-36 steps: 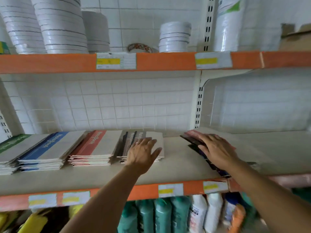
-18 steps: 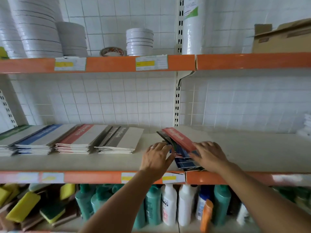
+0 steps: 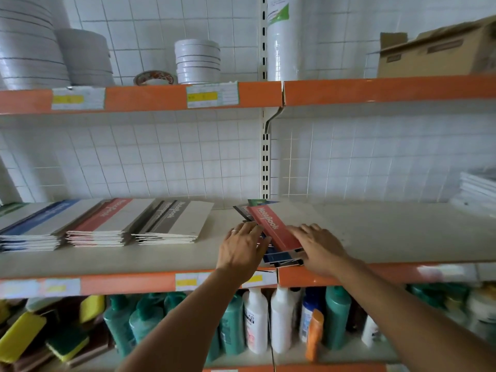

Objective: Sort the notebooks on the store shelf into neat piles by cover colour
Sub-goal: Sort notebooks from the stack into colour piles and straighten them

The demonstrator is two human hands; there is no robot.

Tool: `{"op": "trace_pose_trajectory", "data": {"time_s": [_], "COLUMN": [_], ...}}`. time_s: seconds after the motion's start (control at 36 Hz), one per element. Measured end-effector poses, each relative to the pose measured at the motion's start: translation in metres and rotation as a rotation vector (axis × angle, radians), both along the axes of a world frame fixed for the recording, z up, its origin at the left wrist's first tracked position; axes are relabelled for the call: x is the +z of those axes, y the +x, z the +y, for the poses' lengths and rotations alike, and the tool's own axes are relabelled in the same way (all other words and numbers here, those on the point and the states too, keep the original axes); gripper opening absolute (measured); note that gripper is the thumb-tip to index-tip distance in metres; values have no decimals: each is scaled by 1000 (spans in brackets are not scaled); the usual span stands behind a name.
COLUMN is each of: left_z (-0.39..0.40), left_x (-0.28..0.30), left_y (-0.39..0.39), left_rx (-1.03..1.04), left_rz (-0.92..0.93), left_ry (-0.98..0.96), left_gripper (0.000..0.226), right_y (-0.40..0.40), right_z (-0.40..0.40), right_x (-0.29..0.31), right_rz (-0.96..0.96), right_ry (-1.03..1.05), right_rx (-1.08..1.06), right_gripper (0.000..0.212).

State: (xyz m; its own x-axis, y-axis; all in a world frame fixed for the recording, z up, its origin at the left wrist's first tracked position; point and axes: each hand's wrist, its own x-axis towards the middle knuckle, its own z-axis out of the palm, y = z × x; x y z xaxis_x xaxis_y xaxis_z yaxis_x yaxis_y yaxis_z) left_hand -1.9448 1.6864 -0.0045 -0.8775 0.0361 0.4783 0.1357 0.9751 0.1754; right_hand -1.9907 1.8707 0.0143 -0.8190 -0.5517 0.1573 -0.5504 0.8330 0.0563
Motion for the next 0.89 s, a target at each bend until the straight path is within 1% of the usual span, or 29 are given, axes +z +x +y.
{"op": "trace_pose_trajectory", "data": {"time_s": [0.06, 0.14, 0.17, 0.25, 0.31, 0.33, 0.39, 0.44, 0.47, 0.56, 0.61, 0.67, 0.78, 0.83, 0.89], "left_z": [1, 3, 3, 6, 10, 13, 22, 33, 39, 55, 61, 61, 53, 49, 47], "left_x": [0, 0, -1, -2, 0, 1, 3, 5, 5, 0, -5, -9, -7, -3, 2], "left_y": [2, 3, 3, 2, 2, 2, -1, -5, -8, -16, -18, -16, -12, -9, -3], "left_rx": [-6, -14, -7, 27, 44, 39, -7, -70, -99, -142, -127, -114, -84, -59, -51], "left_rz": [21, 53, 57, 81, 84, 78, 60, 3, -45, -205, -259, -231, -113, -87, -85], "left_ry": [15, 25, 29, 49, 51, 47, 28, -7, -25, -116, -184, -219, -323, -366, -413], "left_gripper": [49, 65, 63, 40, 32, 29, 27, 34, 40, 59, 66, 70, 73, 69, 57], "right_y": [3, 9, 10, 14, 13, 13, 12, 11, 11, 11, 10, 10, 6, 2, -1], "right_z": [2, 6, 7, 11, 15, 17, 22, 27, 29, 34, 37, 40, 44, 45, 43], "right_x": [0, -2, -3, -2, 4, 8, 16, 22, 24, 28, 27, 24, 14, 7, 1], "right_rz": [65, 81, 77, 62, 103, 133, 195, 230, 232, 204, 200, 197, 191, 205, 225], "right_ry": [30, 16, -13, -132, -166, -182, -201, -197, -198, -130, -101, -112, -171, -225, -260], "right_rx": [38, 63, 65, 47, -18, -61, -109, -117, -117, -129, -128, -133, -117, -79, -58], "right_gripper": [68, 51, 48, 40, 38, 40, 53, 70, 75, 78, 77, 75, 75, 78, 81]}}
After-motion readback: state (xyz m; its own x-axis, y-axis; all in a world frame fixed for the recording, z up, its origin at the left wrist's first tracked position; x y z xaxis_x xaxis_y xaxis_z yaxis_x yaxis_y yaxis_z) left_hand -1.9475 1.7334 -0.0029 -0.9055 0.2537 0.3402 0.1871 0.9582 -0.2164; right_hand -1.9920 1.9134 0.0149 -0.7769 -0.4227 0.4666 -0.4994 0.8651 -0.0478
